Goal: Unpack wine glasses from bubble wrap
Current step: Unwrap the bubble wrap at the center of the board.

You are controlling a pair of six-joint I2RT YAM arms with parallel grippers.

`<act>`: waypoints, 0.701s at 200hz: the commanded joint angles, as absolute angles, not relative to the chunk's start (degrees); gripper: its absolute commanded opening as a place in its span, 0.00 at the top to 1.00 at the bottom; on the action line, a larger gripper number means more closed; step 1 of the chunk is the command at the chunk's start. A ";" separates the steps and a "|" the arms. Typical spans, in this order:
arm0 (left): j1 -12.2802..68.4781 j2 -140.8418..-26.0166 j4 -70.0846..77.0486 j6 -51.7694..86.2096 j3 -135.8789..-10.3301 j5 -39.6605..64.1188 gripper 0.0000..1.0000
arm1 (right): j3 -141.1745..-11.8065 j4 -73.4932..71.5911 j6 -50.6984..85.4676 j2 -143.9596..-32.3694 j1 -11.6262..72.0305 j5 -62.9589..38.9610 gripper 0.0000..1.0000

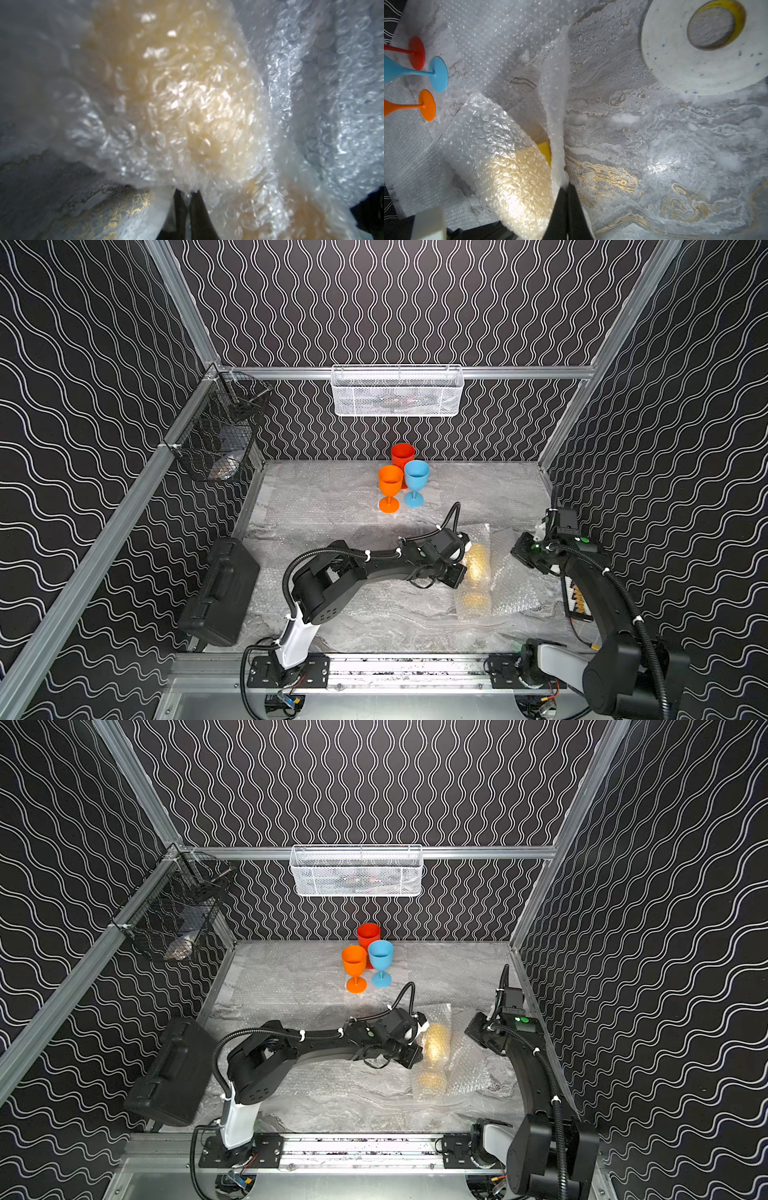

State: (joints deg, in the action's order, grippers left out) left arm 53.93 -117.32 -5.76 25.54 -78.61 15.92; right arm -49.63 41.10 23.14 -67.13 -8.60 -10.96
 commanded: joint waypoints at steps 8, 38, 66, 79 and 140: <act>54.03 -119.05 -5.76 25.65 -80.21 17.19 0.92 | -49.57 40.28 23.62 -65.47 -10.07 -9.80 1.00; 54.48 -119.97 -5.57 25.68 -81.20 17.51 0.92 | -49.57 39.99 23.82 -64.44 -11.75 -9.84 1.00; 54.58 -119.47 -6.11 25.36 -80.92 17.03 0.82 | -49.22 39.40 23.99 -64.69 -12.64 -10.71 1.00; 54.58 -118.71 -6.57 24.93 -80.30 16.30 0.78 | -49.13 39.31 23.91 -64.71 -12.91 -10.90 1.00; 54.36 -112.41 -8.96 22.82 -77.70 11.79 0.61 | -48.54 38.97 24.08 -64.38 -13.78 -11.58 1.00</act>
State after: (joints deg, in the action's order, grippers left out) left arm 54.46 -114.52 -7.75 24.60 -78.00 14.02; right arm -48.82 40.34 23.53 -64.62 -13.65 -10.87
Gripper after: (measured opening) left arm 0.365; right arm 0.049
